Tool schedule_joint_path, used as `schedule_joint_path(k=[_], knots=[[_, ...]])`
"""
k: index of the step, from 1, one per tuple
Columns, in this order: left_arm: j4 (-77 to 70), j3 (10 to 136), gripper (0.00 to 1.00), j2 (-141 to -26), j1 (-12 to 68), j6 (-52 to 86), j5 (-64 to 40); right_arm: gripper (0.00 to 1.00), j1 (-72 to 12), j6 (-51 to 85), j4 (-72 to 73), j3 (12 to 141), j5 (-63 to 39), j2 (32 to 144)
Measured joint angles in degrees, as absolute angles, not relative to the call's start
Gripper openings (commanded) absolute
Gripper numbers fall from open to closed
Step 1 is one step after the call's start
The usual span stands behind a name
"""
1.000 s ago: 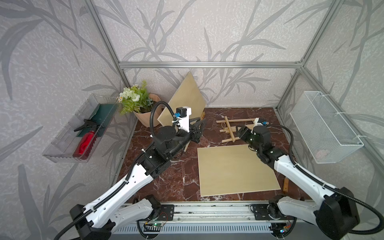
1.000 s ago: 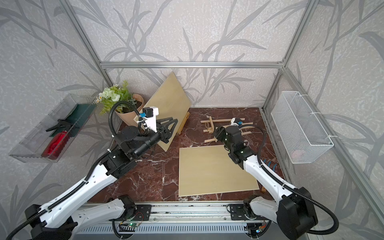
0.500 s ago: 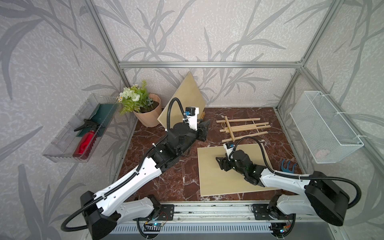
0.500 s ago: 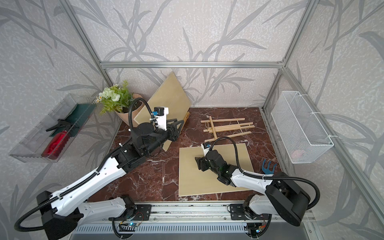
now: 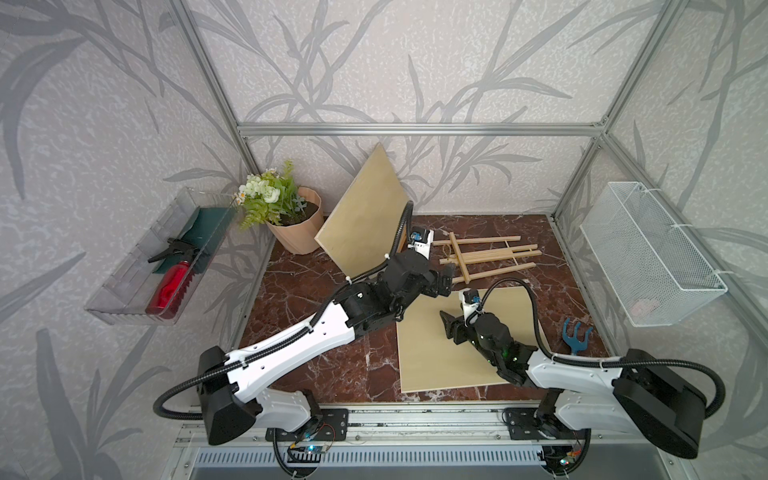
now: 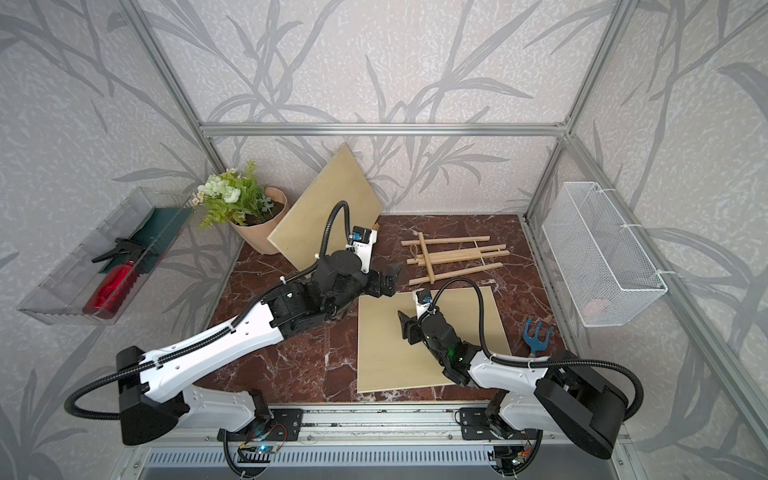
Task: Disassemble the easel
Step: Pick up the drawing board from the easel.
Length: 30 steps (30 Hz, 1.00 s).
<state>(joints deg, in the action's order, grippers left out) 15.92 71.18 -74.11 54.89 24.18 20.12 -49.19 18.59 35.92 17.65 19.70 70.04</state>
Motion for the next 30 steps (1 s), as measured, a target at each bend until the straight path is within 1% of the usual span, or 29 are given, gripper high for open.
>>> schedule_joint_path(k=[5,10,14,19,21,23,26,30], knots=[[16.51,62.04,0.99,-61.71,52.51,25.47,27.44,0.73,-49.19,18.76,36.14,17.74,20.95,67.90],[18.13,56.88,0.99,-52.29,44.64,28.86,30.89,0.73,-49.19,19.20,36.18,17.74,20.99,67.90],[18.13,51.72,0.97,-48.25,41.39,31.18,33.47,0.73,-49.19,19.59,35.48,17.96,20.91,68.10],[17.47,46.72,0.98,-46.65,37.01,32.62,34.50,0.73,-49.19,19.70,34.24,18.65,20.47,68.90],[15.97,45.89,0.98,-47.11,34.72,32.67,33.80,0.73,-49.19,19.70,33.95,19.03,20.32,69.08],[13.58,45.19,0.96,-48.49,31.44,33.21,31.22,0.73,-49.19,19.70,33.89,19.29,20.01,69.19],[8.78,43.72,0.94,-52.07,24.67,34.79,25.02,0.72,-49.19,19.70,33.71,19.77,19.42,69.54],[-0.43,37.45,0.94,-55.53,16.58,37.06,16.03,0.72,-49.19,19.68,33.50,19.88,18.83,70.00]])
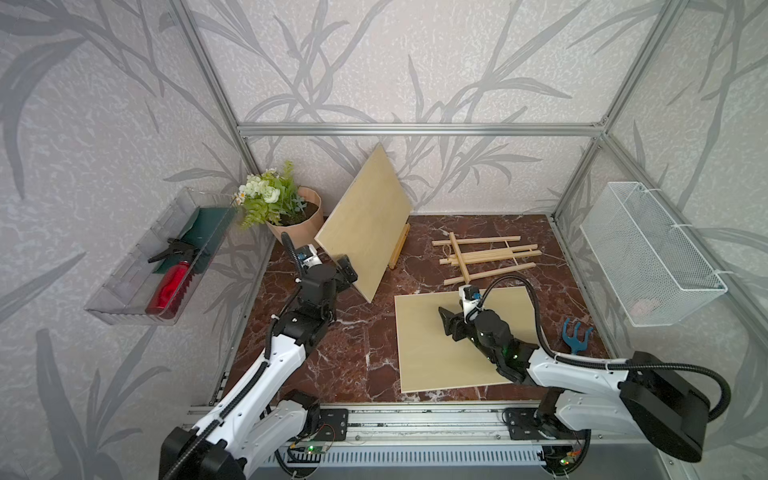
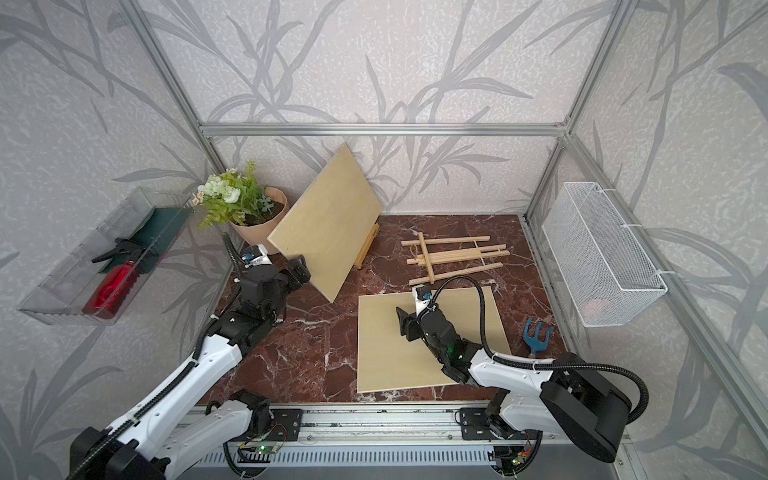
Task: Disassemble the easel
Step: Pick up the drawing board from the easel.
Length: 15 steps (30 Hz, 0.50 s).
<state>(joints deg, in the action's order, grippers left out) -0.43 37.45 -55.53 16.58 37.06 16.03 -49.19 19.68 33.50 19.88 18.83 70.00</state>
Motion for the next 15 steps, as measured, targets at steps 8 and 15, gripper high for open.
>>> schedule_joint_path(k=[8,15], knots=[[-23.46,28.75,0.90,-61.67,10.74,37.39,-2.07,0.72,-49.19,19.68,32.69,21.06,17.04,71.48],[-32.88,28.69,0.85,-63.22,10.35,35.51,-10.90,0.71,-49.19,19.66,32.67,21.58,16.05,72.03]])
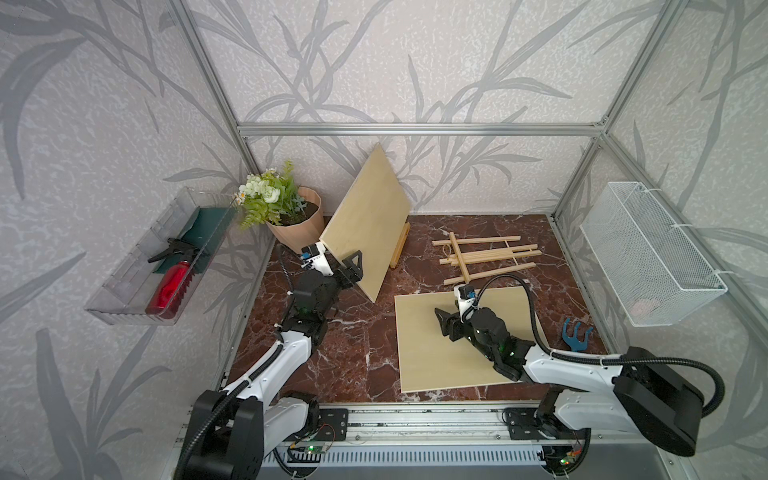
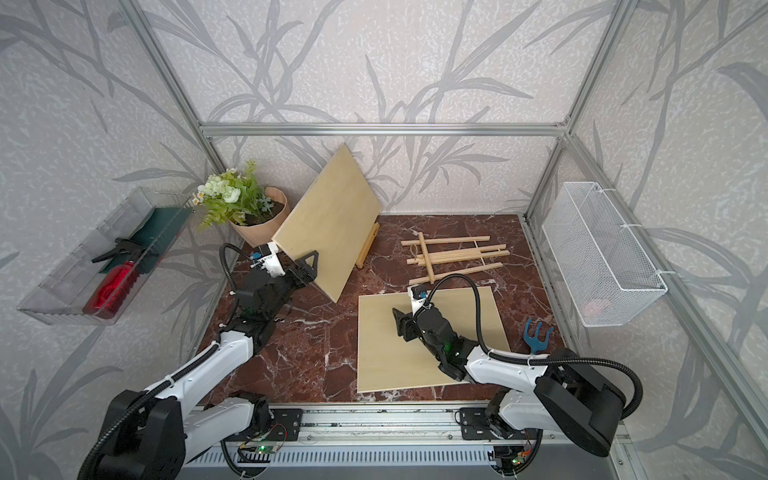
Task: Disassemble the easel
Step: Pick up the drawing board from the easel.
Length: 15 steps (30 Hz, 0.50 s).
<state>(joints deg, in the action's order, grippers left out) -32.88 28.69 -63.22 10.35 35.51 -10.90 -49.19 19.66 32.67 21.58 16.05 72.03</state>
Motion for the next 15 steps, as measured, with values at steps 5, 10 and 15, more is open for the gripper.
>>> schedule_joint_path(k=[5,10,15], knots=[[-35.33,28.71,0.81,-64.77,10.00,34.74,-13.39,0.71,-49.19,19.64,32.67,21.58,15.79,72.05],[-36.93,28.73,0.79,-66.67,9.91,33.54,-14.79,0.71,-49.19,19.64,32.67,21.58,15.35,72.05],[-36.97,28.80,0.76,-67.00,9.91,31.33,-15.46,0.71,-49.19,19.62,32.67,21.61,14.90,72.12]])
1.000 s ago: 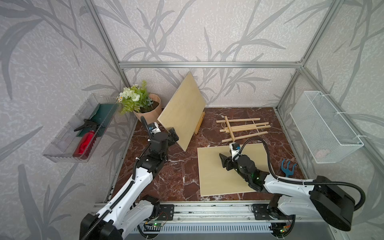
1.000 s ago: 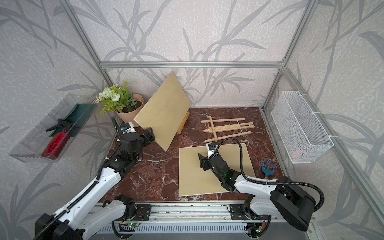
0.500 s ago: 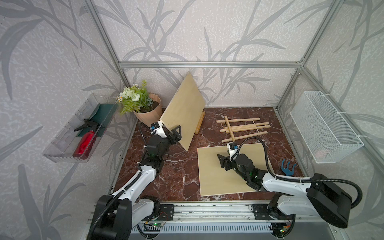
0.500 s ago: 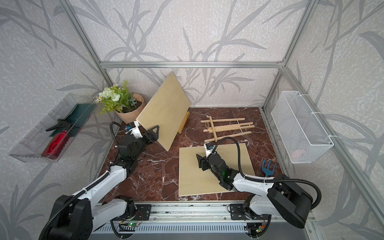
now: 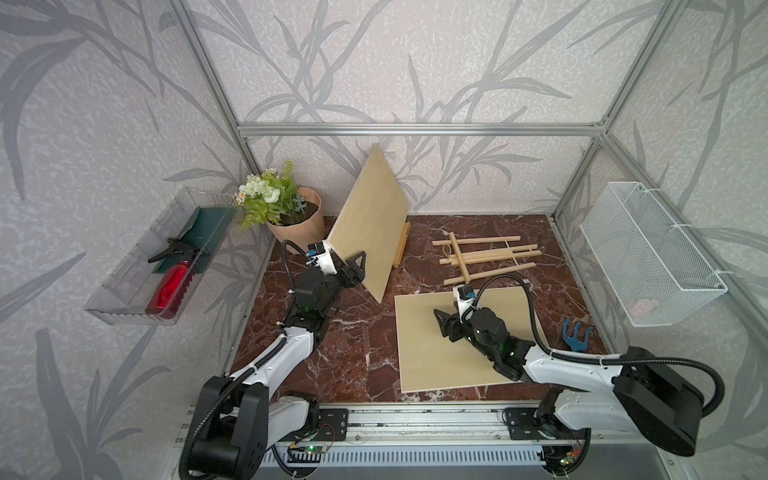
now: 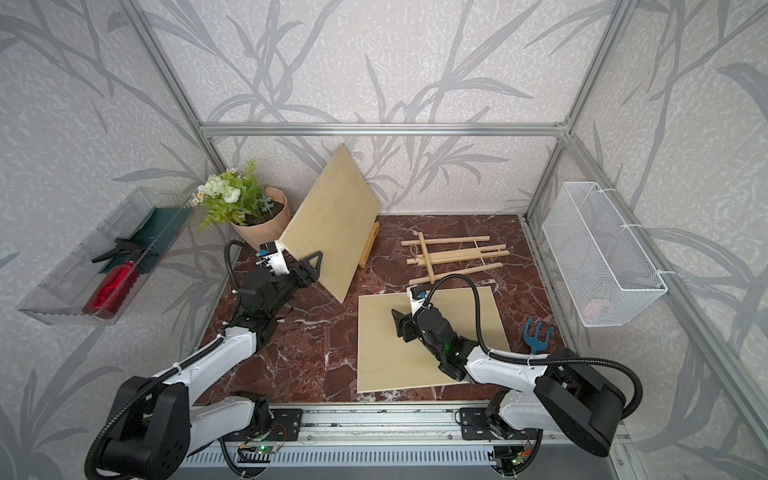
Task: Disassemble the easel
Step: Pick up the drawing board from the easel.
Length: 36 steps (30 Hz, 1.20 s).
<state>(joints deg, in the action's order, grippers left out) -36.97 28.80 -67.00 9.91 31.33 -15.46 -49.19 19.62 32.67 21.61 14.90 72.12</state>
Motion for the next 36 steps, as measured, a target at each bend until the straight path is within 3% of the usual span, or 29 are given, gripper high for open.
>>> schedule_joint_path(k=[13,28,36], knots=[[-39.29,29.32,0.78,-68.47,10.09,27.70,-14.55,0.71,-49.19,19.59,32.67,21.80,13.93,73.60],[-40.91,29.65,0.32,-67.85,11.77,26.65,-13.19,0.71,-49.19,19.59,32.69,22.48,13.85,74.76],[-39.48,29.63,0.13,-65.39,12.67,24.77,-13.39,0.71,-49.19,19.59,32.67,22.50,13.82,75.02]])
